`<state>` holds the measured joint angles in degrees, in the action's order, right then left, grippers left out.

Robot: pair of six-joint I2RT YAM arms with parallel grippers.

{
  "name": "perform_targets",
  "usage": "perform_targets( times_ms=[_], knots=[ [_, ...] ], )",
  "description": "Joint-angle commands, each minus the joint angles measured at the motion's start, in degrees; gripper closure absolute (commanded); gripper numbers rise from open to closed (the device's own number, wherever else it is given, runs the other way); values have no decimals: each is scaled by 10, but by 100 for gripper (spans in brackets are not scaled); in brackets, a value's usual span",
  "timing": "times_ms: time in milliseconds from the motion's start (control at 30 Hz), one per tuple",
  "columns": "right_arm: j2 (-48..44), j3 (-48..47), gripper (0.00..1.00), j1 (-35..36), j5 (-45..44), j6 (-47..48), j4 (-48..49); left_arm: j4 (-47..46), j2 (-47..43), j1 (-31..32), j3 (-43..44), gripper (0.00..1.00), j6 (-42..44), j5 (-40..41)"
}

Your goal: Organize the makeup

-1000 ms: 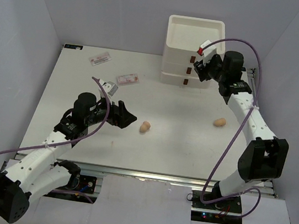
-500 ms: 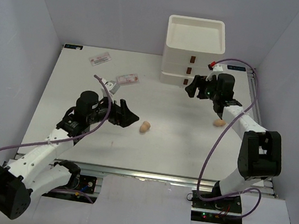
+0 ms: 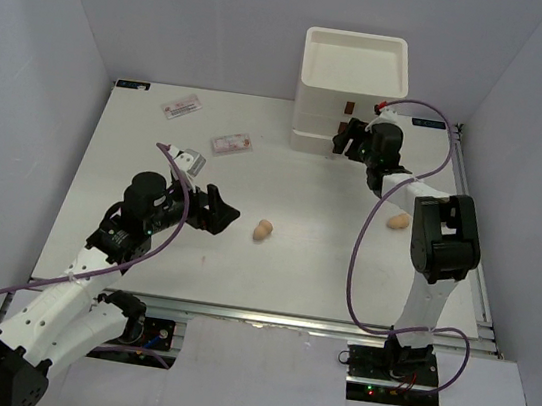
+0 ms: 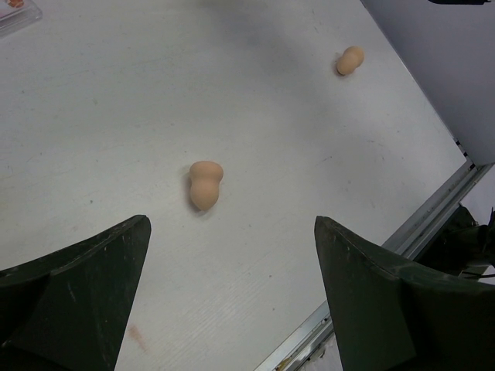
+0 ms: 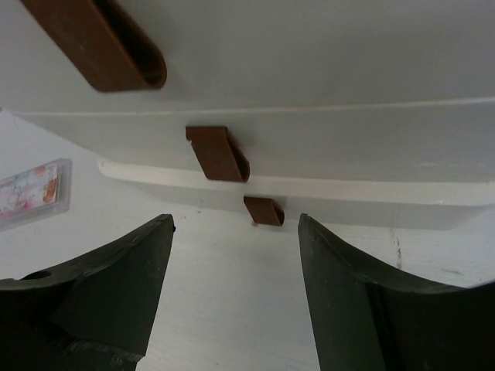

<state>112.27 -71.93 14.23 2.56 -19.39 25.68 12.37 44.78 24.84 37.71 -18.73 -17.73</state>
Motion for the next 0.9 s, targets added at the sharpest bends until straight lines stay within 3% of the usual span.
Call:
perform_targets(
  times_ms=[0,200,300,533,600,733,867],
  knots=[
    [17,-63,29,3,-48,1,44,2,-4,-2,-5,2,4,6],
    [45,-96,31,4,-45,17,44,1,-5,-2,-7,2,1,7],
    [51,-101,37,4,-46,19,43,0,-4,-2,-8,2,-1,9],
    [63,-104,65,4,-12,3,44,-1,-3,-2,-9,2,-4,9],
    [66,-106,68,4,-9,6,43,-1,-4,-2,-10,2,-4,10],
    [67,-106,70,4,-3,6,44,-1,-3,-3,-10,2,-5,10],
    [65,-106,62,4,17,3,45,-1,-3,-2,-10,2,-5,11]
  ],
)
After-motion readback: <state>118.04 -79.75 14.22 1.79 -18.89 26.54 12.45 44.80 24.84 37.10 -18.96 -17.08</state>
